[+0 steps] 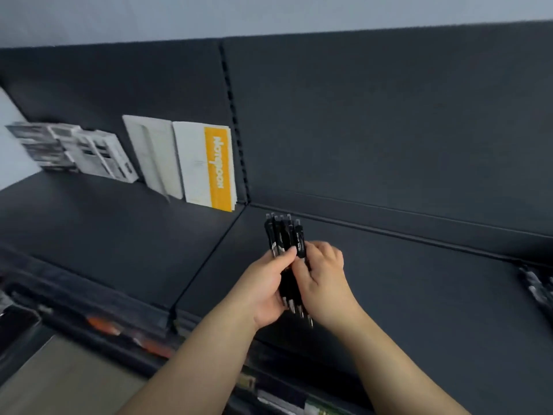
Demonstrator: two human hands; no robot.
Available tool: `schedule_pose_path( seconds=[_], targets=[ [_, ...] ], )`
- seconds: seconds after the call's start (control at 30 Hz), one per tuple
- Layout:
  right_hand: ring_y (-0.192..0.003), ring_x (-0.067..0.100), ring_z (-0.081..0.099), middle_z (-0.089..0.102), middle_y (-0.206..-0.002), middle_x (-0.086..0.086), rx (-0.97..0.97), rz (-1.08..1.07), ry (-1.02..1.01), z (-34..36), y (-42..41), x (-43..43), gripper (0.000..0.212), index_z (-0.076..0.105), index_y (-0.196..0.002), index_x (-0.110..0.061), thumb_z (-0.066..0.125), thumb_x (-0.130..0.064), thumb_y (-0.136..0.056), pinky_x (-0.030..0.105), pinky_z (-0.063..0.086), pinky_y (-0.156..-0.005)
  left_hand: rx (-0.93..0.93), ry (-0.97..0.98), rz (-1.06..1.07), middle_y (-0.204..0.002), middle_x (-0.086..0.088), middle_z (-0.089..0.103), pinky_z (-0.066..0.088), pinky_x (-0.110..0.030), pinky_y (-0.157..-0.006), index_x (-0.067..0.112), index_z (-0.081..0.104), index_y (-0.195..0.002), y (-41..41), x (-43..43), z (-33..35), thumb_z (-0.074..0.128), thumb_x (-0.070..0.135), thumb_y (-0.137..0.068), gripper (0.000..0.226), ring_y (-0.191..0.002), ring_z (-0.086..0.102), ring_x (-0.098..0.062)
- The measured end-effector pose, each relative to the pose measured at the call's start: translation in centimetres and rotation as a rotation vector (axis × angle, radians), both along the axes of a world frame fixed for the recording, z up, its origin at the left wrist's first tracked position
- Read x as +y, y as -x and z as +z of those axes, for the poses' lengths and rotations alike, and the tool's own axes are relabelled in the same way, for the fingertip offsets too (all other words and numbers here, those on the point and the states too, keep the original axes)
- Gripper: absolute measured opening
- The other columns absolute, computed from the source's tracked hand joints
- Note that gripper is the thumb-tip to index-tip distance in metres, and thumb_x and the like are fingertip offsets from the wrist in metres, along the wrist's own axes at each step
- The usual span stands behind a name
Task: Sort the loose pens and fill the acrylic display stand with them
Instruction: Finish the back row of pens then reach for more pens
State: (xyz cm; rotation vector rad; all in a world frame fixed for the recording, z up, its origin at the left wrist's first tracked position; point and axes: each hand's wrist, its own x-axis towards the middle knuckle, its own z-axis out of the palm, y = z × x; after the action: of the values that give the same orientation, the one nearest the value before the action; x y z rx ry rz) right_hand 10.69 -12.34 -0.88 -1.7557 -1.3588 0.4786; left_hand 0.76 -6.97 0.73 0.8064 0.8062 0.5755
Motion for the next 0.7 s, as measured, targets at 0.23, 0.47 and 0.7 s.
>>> schedule_pose_path(
  seconds=[0.23, 0.47, 0.7],
  targets=[
    [-0.116, 0.010, 0.034, 0.047, -0.118, -0.005, 0.093, 0.206, -0.034, 1.0, 14.8, 5.8, 0.027, 0.058, -0.114, -0.021, 0.036, -0.025, -0.099, 0.020, 0.027, -0.096, -0.055, -0.070, 0.149, -0.099, -0.012, 0.072, 0.053, -0.034, -0.070, 0.010, 0.067, -0.108, 15.5, 4.4, 0.6, 0.058, 0.028, -0.087, 0.029, -0.091, 0.070, -0.024],
    [-0.106, 0.008, 0.059, 0.064, -0.104, -0.006, 0.504, 0.362, -0.077, 2.4, 32.3, 11.6, 0.019, 0.062, -0.099, -0.034, 0.048, -0.021, -0.096, 0.022, 0.045, -0.092, -0.083, -0.137, 0.342, -0.097, -0.013, 0.072, 0.054, -0.035, -0.071, 0.010, 0.068, -0.103, 32.9, 8.8, 1.4, 0.054, 0.021, -0.092, 0.021, -0.090, 0.070, -0.027],
    [-0.096, 0.019, 0.068, 0.071, -0.099, 0.006, 1.028, 0.471, 0.081, 3.2, 45.9, 16.4, 0.015, 0.061, -0.103, -0.012, 0.048, -0.011, -0.095, 0.034, 0.053, -0.084, -0.045, -0.234, 0.554, -0.088, -0.012, 0.071, 0.051, -0.034, -0.068, 0.007, 0.068, -0.100, 46.4, 11.6, 1.7, 0.053, 0.007, -0.092, 0.017, -0.081, 0.068, -0.023]
  ],
)
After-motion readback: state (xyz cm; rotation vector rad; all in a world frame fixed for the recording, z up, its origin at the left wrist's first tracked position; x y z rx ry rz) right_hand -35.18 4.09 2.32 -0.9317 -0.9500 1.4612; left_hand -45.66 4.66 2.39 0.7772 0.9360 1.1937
